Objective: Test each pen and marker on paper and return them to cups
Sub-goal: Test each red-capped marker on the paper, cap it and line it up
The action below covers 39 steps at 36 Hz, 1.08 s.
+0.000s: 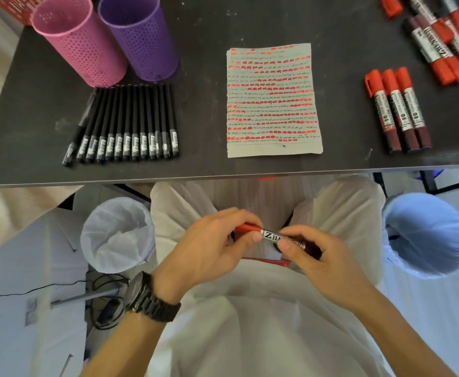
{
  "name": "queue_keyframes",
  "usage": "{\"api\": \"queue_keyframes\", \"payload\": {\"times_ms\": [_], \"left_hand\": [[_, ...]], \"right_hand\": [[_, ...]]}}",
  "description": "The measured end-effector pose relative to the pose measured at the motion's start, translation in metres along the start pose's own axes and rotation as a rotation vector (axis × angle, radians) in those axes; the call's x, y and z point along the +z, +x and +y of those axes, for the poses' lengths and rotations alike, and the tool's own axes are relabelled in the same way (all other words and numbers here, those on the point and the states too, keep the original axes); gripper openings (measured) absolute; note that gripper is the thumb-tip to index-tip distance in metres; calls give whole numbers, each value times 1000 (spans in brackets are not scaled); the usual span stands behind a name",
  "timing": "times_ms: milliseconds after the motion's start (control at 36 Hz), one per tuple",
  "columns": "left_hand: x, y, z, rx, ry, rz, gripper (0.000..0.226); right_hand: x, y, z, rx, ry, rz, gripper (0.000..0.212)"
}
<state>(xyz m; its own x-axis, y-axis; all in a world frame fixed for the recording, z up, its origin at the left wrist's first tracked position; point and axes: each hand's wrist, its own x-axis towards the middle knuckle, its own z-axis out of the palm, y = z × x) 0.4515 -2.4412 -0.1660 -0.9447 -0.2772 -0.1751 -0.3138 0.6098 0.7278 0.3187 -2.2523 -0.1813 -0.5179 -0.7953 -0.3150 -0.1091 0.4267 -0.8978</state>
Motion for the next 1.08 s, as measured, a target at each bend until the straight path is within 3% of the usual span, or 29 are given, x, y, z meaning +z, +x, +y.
{"api": "queue_keyframes", "payload": {"times_ms": [111,194,250,306,444,611,750,1000,1083], "left_hand": [[-7,4,5,-32,-42,-69,11],[-21,4,12,-59,-181,-76,37],[-36,4,18,-48,-352,-33,48],[-52,6,26,-5,-569,69,43],[-65,30,49,-6,-1142,253,31],[-60,62,66,-120,-1604,336,45],[-53,70,69,-136,-1727,296,47],[-50,66,66,-182,-1732,327,38],[-49,65,67,-173,-1671,348,41]], "right_hand": [[6,-8,-2,-35,10,72,11],[12,-10,-8,-37,86,155,15],[17,-10,-16,-37,159,199,22],[22,-8,-23,-44,274,223,27],[35,3,-45,-77,508,208,16],[49,11,-61,-41,509,266,17],[52,6,-65,-24,556,322,20],[54,3,-63,-22,457,380,24],[54,2,-62,-46,361,420,12]]}}
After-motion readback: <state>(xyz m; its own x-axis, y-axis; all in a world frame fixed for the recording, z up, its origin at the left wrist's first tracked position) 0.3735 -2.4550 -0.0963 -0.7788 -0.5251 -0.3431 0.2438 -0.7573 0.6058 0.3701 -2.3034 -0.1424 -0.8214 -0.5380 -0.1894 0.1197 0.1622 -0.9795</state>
